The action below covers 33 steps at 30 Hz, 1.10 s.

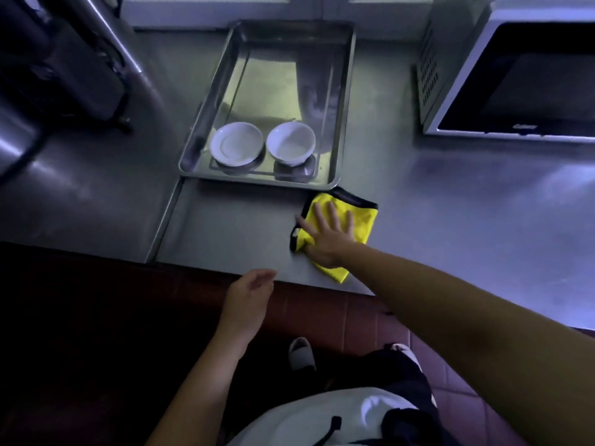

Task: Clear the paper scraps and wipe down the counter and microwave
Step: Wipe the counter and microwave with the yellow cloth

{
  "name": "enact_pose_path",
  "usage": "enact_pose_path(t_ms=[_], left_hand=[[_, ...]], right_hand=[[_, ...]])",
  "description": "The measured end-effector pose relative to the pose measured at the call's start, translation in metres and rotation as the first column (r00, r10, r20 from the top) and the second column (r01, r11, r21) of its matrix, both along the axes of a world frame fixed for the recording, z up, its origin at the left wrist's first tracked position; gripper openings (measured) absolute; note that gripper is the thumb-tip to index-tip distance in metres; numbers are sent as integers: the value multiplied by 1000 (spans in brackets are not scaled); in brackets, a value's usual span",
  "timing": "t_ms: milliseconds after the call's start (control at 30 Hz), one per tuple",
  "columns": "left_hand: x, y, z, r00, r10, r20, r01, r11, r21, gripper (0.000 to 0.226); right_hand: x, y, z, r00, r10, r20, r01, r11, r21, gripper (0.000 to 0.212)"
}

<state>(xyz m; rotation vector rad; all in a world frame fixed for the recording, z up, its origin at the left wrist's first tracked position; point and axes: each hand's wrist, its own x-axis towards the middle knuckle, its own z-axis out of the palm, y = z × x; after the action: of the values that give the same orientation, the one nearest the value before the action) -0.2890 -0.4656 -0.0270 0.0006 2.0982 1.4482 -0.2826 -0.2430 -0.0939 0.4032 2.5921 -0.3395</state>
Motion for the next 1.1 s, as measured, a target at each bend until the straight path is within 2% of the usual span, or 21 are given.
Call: enact_pose_path(t_ms=[133,233,400,433,500,533,600,633,667,733,767,800,867,933,1000,1100], left_hand=[[11,18,2,940,297,-166,-291,955,61,30],[12,37,11,894,398,-207,-384,918,102,34],[53,98,24,877,458,-147,-443,888,124,32],[67,112,24,889,442,-123,-426,895,134,31],[94,141,23,916,393,-82,-377,912,159,29],[105,154,24,925,372,-72,-356,918,173,27],[125,180,26,937,343,-67,-323,924,202,23],[134,192,29,943,326,-72,-304,928,217,21],[142,204,33,949,307,-75,-283,930,234,20],[156,230,43,958,275,-83,-242,929,281,17],[162,245,50,957,272,-106,-227,922,313,15],[167,261,58,947,286,-145,-220,908,357,14],[174,296,79,914,335,-231,-199,864,463,13],[184,334,104,892,335,-303,-134,838,529,28],[197,371,126,897,278,-342,-52,837,544,50],[217,409,147,896,231,-379,-18,872,489,69]], right_hand=[[48,-34,-8,915,393,-86,-394,919,8,71],[87,-21,-13,850,502,-160,-514,857,-42,67],[156,46,-9,879,404,-252,-455,870,-191,66],[172,61,-7,905,332,-265,-396,885,-244,66],[202,90,0,962,84,-260,-195,879,-436,65],[216,105,6,974,-79,-211,-52,833,-551,60],[241,136,22,914,-404,-33,245,616,-748,34],[254,151,30,838,-544,45,355,480,-802,17],[267,165,37,733,-675,85,436,369,-821,10],[293,192,48,473,-874,111,513,171,-841,10],[305,204,53,364,-921,136,498,69,-865,15],[315,214,60,301,-939,169,464,-11,-886,21],[331,226,79,295,-931,217,351,-106,-930,29],[339,229,108,327,-921,212,232,-139,-963,44],[345,227,138,397,-896,198,102,-171,-980,57],[350,219,179,480,-852,209,-39,-259,-965,56]])
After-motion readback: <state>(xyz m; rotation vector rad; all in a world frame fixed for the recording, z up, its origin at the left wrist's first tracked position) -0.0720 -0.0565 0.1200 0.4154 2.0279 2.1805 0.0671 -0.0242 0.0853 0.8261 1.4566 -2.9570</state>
